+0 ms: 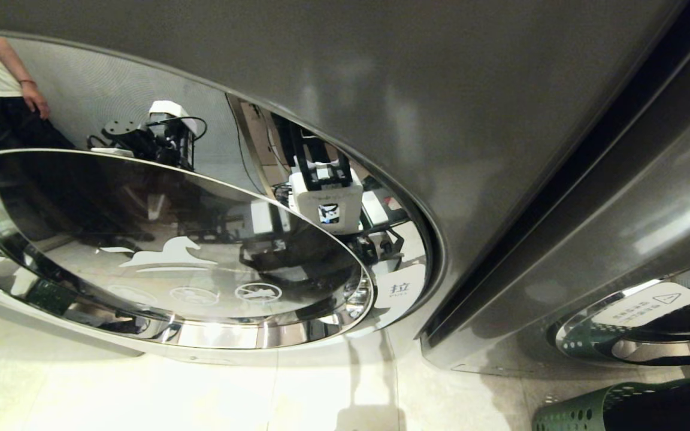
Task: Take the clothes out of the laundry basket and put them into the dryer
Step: Take the clothes out of the basket
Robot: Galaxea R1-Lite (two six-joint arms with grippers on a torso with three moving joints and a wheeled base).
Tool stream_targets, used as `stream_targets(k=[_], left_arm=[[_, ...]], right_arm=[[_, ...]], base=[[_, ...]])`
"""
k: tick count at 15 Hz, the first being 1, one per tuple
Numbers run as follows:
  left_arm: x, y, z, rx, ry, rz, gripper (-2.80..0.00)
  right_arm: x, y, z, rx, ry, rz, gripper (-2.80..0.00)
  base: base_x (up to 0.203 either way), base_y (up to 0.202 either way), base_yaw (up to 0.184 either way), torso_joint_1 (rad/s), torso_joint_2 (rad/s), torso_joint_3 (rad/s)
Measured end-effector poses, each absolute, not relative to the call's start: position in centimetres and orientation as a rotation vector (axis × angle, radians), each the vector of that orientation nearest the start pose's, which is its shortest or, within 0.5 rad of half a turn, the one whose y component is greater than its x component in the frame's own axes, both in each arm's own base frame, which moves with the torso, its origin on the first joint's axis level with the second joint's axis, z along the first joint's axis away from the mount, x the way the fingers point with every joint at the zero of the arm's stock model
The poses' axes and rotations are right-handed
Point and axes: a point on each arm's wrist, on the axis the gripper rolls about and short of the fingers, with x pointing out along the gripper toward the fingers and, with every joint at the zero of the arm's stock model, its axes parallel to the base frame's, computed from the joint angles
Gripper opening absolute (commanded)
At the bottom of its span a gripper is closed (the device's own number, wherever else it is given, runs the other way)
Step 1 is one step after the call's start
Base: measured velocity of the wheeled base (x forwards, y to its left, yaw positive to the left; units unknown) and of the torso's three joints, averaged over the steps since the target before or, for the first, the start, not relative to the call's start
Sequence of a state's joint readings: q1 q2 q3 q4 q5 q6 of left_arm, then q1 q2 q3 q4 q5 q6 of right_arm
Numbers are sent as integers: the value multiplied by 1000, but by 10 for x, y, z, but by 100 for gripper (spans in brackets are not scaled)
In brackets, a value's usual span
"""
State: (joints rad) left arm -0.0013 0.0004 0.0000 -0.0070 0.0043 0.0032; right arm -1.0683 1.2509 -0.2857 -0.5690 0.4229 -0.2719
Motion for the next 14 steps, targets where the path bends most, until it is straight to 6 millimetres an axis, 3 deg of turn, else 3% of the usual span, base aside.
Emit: stream_targets(k=[4, 8, 11, 14], left_arm=[[-23, 0, 76, 3, -6, 3, -280], [-23, 0, 76, 3, -6, 3, -280], [-23, 0, 76, 3, -6, 3, -280], [-23, 0, 76, 3, -7, 3, -280]], right_arm=[[120, -107, 164, -59, 224, -351, -280], [144, -72, 171, -82, 174, -104, -280], [145, -44, 177, -103, 128, 57, -280], [134, -33, 180, -137, 49, 68, -280]], base=[[0, 0, 0, 0, 0, 0], [0, 0, 0, 0, 0, 0], [0, 0, 0, 0, 0, 0], [0, 0, 0, 0, 0, 0]])
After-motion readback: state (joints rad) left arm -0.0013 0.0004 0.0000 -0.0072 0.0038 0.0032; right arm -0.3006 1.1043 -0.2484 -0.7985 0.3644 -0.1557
